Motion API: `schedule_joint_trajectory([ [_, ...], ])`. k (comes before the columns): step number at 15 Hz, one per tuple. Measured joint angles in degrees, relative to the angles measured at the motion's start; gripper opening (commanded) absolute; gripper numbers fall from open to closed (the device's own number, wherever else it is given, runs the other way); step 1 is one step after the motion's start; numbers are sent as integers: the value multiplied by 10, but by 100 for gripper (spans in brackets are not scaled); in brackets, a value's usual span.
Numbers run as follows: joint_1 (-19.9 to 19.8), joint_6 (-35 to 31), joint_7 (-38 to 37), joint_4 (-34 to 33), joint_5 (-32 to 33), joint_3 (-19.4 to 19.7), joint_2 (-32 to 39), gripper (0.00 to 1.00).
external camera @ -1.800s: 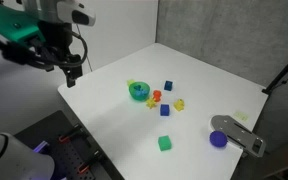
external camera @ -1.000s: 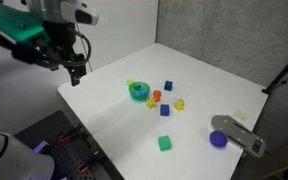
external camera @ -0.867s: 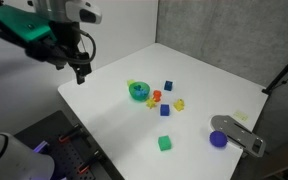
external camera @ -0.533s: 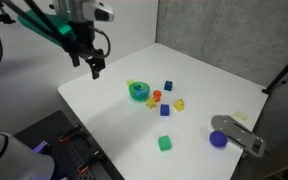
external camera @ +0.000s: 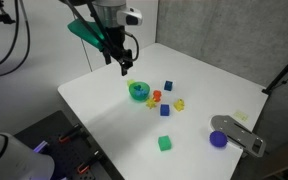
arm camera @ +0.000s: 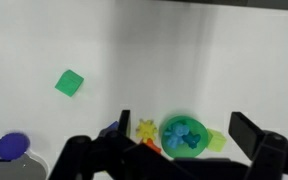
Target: Put the yellow toy on the left inside the green bowl
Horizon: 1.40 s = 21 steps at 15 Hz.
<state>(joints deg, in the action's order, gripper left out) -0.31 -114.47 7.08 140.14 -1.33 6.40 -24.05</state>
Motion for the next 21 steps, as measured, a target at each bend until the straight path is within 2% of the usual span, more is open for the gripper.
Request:
schedule_joint_trajectory([
  [12,-32,-240,-97,-74,7,0,254,100],
  [14,-34,-255,-108,-82,14,0,280,100],
  [21,-34,-255,-108,-82,14,-1,280,100],
])
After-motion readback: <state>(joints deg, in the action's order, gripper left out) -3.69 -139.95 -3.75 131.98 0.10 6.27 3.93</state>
